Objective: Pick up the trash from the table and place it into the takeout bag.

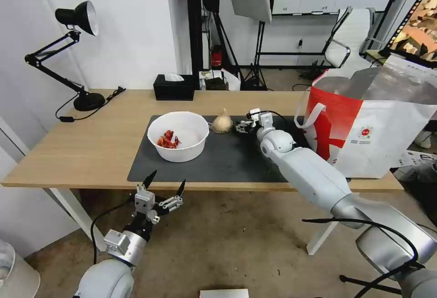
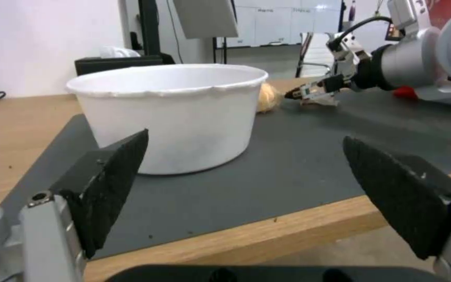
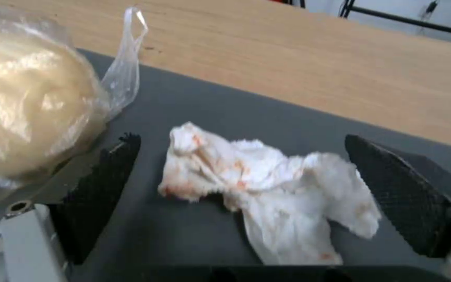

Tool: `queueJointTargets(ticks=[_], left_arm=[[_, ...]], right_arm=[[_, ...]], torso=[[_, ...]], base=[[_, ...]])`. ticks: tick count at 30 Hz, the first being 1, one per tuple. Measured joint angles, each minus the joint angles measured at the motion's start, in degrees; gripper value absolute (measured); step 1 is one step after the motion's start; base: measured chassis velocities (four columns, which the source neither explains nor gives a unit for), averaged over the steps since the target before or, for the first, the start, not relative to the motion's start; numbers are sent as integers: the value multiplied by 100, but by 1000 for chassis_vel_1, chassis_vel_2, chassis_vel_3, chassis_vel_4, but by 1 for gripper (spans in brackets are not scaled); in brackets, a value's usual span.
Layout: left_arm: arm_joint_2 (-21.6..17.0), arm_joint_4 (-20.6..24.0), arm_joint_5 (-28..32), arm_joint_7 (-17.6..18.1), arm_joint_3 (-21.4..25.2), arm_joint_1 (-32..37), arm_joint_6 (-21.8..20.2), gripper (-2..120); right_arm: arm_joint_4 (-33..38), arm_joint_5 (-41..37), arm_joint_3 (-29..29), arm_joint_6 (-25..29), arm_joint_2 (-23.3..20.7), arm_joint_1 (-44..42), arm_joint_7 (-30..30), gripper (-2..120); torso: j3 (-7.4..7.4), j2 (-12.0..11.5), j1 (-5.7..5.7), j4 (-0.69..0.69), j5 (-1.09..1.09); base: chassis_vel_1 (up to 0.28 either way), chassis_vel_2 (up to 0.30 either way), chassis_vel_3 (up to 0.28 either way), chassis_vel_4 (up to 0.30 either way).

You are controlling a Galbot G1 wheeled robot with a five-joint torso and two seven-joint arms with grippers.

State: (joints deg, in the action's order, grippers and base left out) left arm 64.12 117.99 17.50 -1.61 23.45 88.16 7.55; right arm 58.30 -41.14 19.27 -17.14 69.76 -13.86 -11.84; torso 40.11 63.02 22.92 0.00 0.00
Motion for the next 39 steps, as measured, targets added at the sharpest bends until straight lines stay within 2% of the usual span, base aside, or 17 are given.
queueJointTargets(ticks=[4,7,8,9,10,12,14,17,18,21,22,24,26,29,30,32,39], left_arm=[[2,-25,1,-1,-52,-24,5,100],[5,-53,1,-1,-106,-47,9,100],[5,-53,1,-1,-106,-47,9,100],[4,-64,0,-1,-116,-57,11,100],[4,-64,0,-1,-116,-57,11,100],[8,-80,0,0,-122,-65,16,100],[10,-83,0,0,-123,-65,19,100],[17,-99,-1,0,-124,-66,43,100],[17,-99,-1,0,-124,-66,43,100],[18,-104,-2,1,-126,-66,84,100],[18,-104,-2,1,-126,-66,84,100],[18,-106,-3,1,-127,-66,92,100],[19,-106,-3,1,-127,-66,99,100],[19,-106,-3,1,-127,-62,111,100],[19,-106,-3,1,-127,-62,111,100],[15,-102,-3,1,-123,-60,113,100],[-3,-79,0,3,-120,-60,118,100]], right_arm=[[65,-75,-32,-52,-21,-58,-29,99],[142,-241,-78,-98,-48,-120,-97,88],[142,-241,-78,-98,-48,-120,-97,88],[161,-292,-91,-102,-60,-147,-122,82],[161,-292,-91,-102,-60,-147,-122,82],[183,-361,-111,-108,-80,-199,-155,70],[189,-380,-119,-108,-86,-211,-161,67],[220,-463,-134,-109,-98,-241,-185,52],[220,-463,-134,-109,-98,-241,-185,52],[241,-499,-141,-105,-106,-255,-185,37],[241,-499,-141,-105,-106,-255,-185,37],[254,-510,-141,-98,-110,-264,-183,27],[264,-520,-143,-94,-110,-268,-183,24],[293,-563,-146,-88,-117,-287,-183,9],[293,-563,-146,-88,-117,-287,-183,9],[319,-602,-151,-86,-127,-302,-183,0],[598,-774,-272,-55,-220,-410,-241,0]], torso=[[0,0,0,0,0],[0,0,0,0,0],[0,0,0,0,0],[0,0,0,0,0],[0,0,0,0,0],[0,0,0,0,0],[0,0,0,-1,0],[0,1,0,0,0],[0,1,0,0,0],[0,0,0,0,0],[0,0,0,0,0],[0,1,0,0,0],[0,1,0,0,0],[0,1,0,0,0],[0,1,0,0,0],[0,0,0,0,0],[0,0,0,0,0]], base=[[0,0,0,0],[0,0,0,0],[0,0,0,0],[0,0,0,0],[0,0,0,0],[0,0,0,0],[0,0,0,0],[0,0,0,0],[0,0,0,0],[0,0,0,0],[0,0,0,0],[0,0,0,0],[0,0,0,0],[0,0,0,0],[0,0,0,0],[0,0,0,0],[0,0,0,0]])
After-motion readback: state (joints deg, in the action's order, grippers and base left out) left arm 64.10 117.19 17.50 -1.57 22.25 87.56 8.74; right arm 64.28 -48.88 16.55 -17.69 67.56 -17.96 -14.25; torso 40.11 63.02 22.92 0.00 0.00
